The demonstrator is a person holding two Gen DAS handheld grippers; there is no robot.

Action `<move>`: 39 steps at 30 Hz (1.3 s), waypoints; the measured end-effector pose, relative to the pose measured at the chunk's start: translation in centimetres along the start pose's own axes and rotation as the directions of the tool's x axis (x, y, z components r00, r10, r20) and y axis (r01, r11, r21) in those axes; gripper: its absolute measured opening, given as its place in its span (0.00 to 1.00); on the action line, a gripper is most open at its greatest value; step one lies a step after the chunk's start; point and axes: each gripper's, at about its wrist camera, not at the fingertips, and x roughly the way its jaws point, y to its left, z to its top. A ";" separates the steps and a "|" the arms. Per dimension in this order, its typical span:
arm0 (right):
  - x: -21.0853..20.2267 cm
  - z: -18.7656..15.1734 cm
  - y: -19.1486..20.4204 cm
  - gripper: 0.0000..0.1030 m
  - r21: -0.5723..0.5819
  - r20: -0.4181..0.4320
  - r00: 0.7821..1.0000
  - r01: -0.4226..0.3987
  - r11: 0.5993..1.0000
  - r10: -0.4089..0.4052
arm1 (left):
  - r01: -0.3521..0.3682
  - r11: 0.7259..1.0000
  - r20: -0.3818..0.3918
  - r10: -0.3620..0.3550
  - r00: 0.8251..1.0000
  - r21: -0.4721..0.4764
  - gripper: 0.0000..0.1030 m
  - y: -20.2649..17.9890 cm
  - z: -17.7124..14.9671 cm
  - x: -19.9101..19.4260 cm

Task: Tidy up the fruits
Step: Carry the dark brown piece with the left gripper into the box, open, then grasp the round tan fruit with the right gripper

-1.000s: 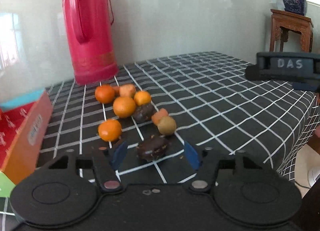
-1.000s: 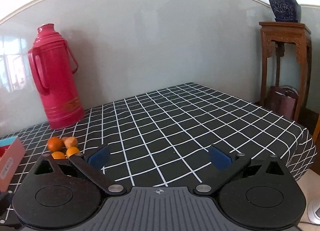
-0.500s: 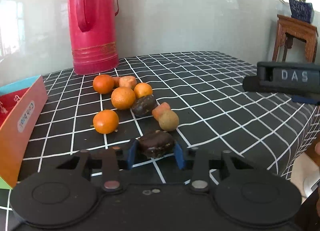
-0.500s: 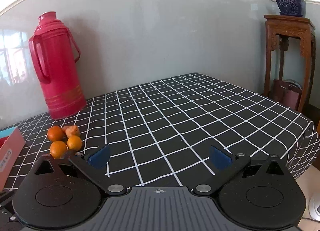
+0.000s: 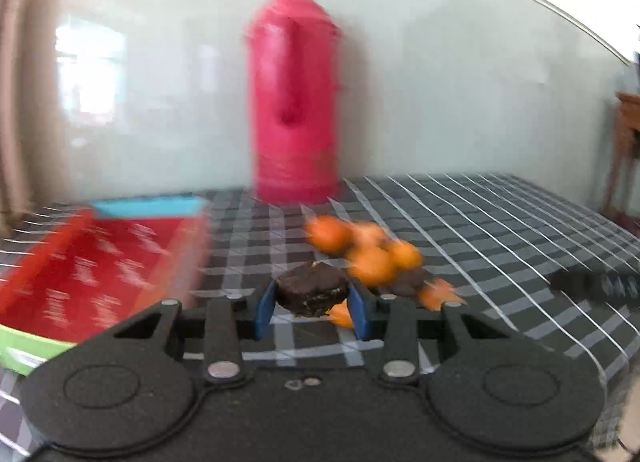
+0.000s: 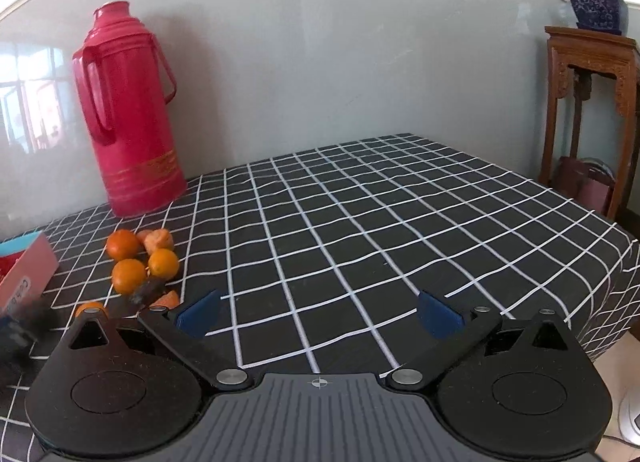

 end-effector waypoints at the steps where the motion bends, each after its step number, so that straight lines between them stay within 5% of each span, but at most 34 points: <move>1: 0.0 -0.1 0.2 1.00 -0.005 0.000 1.000 -0.006 1.000 0.006 | -0.037 0.999 0.013 0.037 0.999 -0.019 0.28 0.9 0.3 -0.3; 7: 0.2 -0.6 2.0 1.00 -0.046 -0.004 0.999 -0.039 0.998 0.039 | -0.259 0.959 -0.020 0.258 0.966 -0.119 0.28 6.8 1.1 -0.2; 13: 0.6 -1.0 4.2 1.00 -0.086 -0.010 0.997 -0.082 0.993 0.081 | -0.388 0.901 -0.125 0.370 0.921 -0.192 0.28 11.5 0.9 0.0; 22: 1.4 -1.8 7.3 1.00 -0.160 -0.010 0.990 -0.141 0.977 0.142 | -0.420 0.877 -0.144 0.396 0.907 -0.233 0.39 12.4 0.7 -1.8; 26: 1.7 -2.0 7.9 1.00 -0.192 -0.003 0.989 -0.144 0.971 0.146 | -0.422 0.863 -0.113 0.407 0.906 -0.278 0.67 13.5 0.9 -2.4; 35: 2.7 -2.0 8.1 0.99 -0.153 -0.008 0.983 -0.182 0.971 0.183 | -0.430 0.847 -0.060 0.434 0.899 -0.311 0.68 14.5 1.6 -4.0; 38: 3.0 -2.0 8.3 0.52 -0.153 -0.035 0.979 -0.202 0.967 0.199 | -0.434 0.836 -0.071 0.437 0.897 -0.335 0.69 15.2 1.5 -4.2; 39: 3.4 -2.1 8.3 0.50 -0.142 -0.056 0.978 -0.208 0.968 0.202 | -0.437 0.832 -0.075 0.439 0.895 -0.341 0.69 15.5 1.5 -4.2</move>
